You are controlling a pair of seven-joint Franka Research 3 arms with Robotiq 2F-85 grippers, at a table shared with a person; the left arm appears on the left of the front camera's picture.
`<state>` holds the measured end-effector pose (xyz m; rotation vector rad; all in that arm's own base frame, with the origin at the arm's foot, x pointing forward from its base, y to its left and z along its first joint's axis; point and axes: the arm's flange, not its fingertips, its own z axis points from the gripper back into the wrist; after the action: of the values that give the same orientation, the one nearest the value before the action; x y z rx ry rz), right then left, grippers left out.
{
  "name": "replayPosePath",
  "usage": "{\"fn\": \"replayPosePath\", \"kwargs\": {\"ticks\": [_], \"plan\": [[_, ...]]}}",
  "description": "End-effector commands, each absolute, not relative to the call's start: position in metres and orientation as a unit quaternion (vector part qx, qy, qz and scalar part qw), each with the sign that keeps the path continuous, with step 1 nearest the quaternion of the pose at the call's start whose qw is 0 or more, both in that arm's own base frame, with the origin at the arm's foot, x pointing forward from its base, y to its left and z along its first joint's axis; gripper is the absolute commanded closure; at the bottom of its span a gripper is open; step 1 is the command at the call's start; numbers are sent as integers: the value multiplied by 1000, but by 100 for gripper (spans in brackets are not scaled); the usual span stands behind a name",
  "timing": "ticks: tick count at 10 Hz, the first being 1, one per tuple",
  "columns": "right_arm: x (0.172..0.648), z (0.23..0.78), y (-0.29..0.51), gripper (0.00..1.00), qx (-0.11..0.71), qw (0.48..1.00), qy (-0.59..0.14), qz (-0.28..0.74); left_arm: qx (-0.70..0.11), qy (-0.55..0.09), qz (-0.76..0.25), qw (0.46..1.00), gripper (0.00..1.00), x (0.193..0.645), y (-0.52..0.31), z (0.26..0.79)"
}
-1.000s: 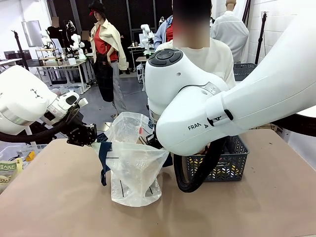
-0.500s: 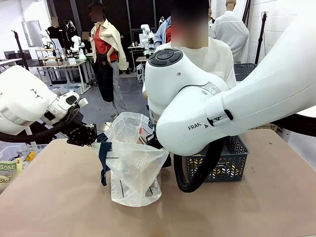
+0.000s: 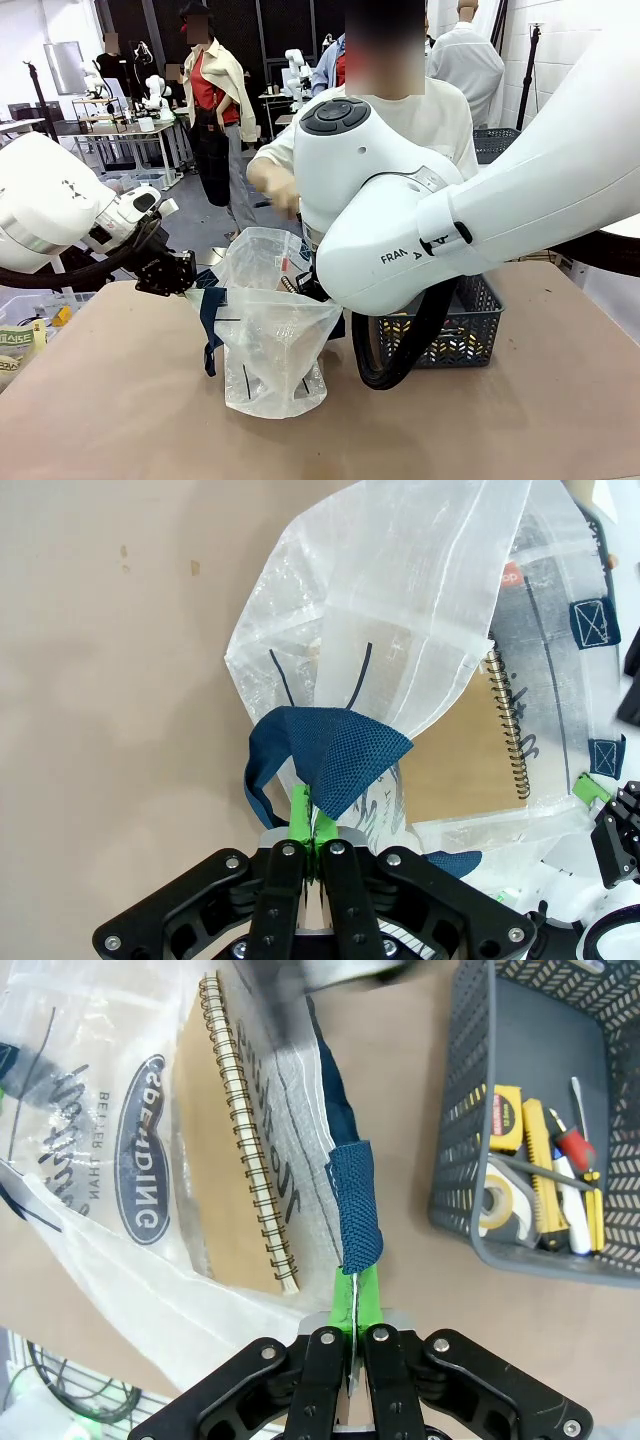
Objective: Transfer purchased items from the store into the shopping bag.
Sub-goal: Move the Reusable shopping bag to the right side of the table.
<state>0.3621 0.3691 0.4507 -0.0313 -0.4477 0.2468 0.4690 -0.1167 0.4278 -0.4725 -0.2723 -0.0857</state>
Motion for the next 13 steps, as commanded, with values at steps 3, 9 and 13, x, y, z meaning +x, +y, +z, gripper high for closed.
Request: {"fn": "replayPosePath", "kwargs": {"ticks": [3, 9, 13], "plan": [[362, 451, 368, 100, -17, 968, -221, 120, -231, -136, -39, 963, 100, 469, -113, 430], [362, 451, 368, 100, -17, 968, -221, 120, -231, -136, -39, 963, 100, 469, -113, 430], [362, 451, 368, 100, -17, 968, -221, 120, -231, -136, -39, 963, 100, 469, -113, 430]]}}
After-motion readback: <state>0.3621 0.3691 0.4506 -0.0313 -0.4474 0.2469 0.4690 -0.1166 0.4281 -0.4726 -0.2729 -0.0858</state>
